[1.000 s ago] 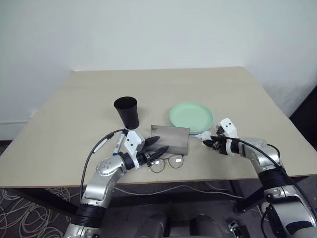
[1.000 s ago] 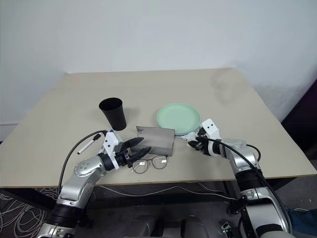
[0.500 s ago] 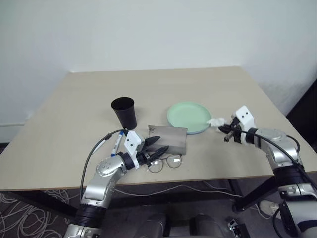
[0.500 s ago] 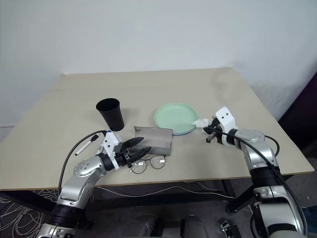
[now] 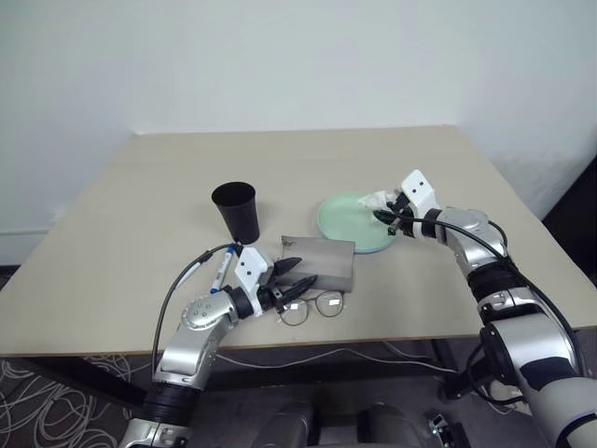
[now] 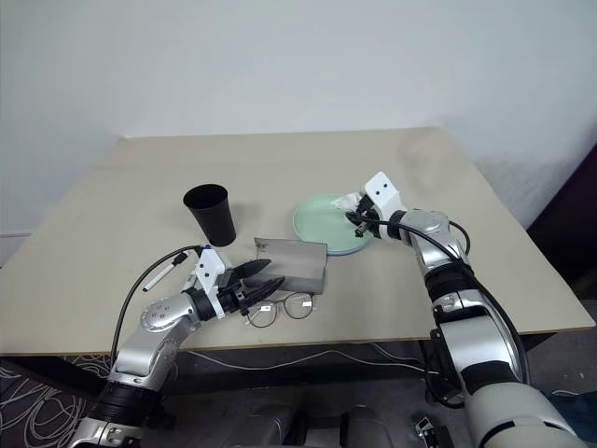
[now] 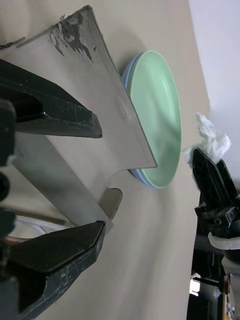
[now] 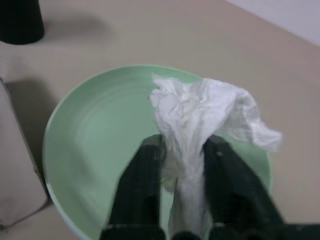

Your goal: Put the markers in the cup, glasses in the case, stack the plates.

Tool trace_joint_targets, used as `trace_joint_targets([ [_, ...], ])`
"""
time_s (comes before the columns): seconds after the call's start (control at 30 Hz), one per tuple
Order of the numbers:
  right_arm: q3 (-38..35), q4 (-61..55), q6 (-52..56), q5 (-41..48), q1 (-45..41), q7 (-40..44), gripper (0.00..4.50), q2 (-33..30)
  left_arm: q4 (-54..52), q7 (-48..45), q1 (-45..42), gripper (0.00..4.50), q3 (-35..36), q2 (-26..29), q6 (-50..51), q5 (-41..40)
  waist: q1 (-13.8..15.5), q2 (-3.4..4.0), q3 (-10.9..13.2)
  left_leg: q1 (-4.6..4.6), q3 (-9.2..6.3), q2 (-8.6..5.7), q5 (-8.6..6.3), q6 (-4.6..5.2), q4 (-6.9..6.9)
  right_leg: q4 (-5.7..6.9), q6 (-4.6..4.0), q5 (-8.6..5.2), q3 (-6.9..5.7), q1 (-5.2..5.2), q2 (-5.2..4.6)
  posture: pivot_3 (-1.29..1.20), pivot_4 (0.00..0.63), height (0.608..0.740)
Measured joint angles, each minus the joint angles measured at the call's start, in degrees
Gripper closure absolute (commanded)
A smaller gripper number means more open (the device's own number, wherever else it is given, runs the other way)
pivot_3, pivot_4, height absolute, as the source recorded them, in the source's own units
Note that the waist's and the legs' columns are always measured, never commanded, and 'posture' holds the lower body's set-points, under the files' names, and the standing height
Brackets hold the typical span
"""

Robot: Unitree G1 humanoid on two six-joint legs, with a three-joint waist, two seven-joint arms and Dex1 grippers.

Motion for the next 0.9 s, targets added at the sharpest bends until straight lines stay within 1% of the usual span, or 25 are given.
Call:
trace_joint_targets([
  [0.03,-0.1,0.6,-0.6,0.0,0.0,0.0,1.88,0.1,-0.1,0.1,0.1,1.74,0.0,0.1,0.0,0.0,0.0,0.01,0.0,0.00,0.01,0.00,0.00,0.00,0.00,0.01,0.00,0.01,0.02,0.00,0.00,0.00,0.000,0.738],
  [0.2,-2.2,-1.0,-1.8,0.8,1.0,0.9,1.88,-0.4,-0.2,0.0,0.7,1.74,0.0,2.3,0.0,1.2,-0.1,0.02,0.0,0.01,-0.01,0.05,0.00,-0.01,-0.05,0.05,-0.07,0.04,0.07,-0.03,0.10,0.00,0.000,0.738],
  [0.33,-3.3,-6.3,-1.8,1.4,5.3,1.5,1.88,-0.9,-0.1,-1.5,0.6,1.74,0.1,3.9,0.0,1.2,0.0,0.05,0.0,0.03,0.00,0.06,0.00,-0.01,-0.05,0.06,-0.10,0.03,0.07,-0.03,0.10,0.00,0.000,0.738],
  [0.47,-5.6,-16.9,1.3,4.5,12.7,3.2,1.88,-2.8,0.1,-5.1,-1.5,1.74,0.4,7.4,1.8,0.6,0.1,0.06,0.0,0.02,0.02,0.05,0.00,-0.01,-0.05,0.06,-0.12,0.01,0.09,-0.04,0.08,0.00,0.000,0.738],
  [0.7,-7.2,-29.6,6.8,7.2,23.1,2.5,1.88,-3.6,-0.2,-14.0,-2.9,1.74,0.9,14.5,6.1,-2.7,-0.1,0.09,0.0,0.01,0.03,0.08,0.00,-0.01,-0.12,0.08,-0.17,-0.02,0.25,-0.06,0.08,0.00,0.000,0.738],
  [0.8,-7.3,-35.4,9.8,9.4,26.5,3.4,1.88,-3.8,0.2,-18.6,-6.4,1.74,0.2,16.3,7.1,-3.4,-0.1,0.10,0.0,-0.01,0.03,0.08,0.00,-0.01,-0.09,0.09,-0.17,-0.02,0.33,-0.04,0.05,0.00,0.000,0.738],
  [0.9,-7.1,-42.1,12.7,13.2,30.6,7.2,1.88,-5.0,1.5,-24.0,-10.0,1.74,-1.7,18.4,7.2,-3.0,0.2,0.09,0.0,-0.01,0.04,0.08,-0.01,-0.01,-0.08,0.06,-0.16,-0.03,0.31,-0.01,-0.01,0.00,0.000,0.738],
])
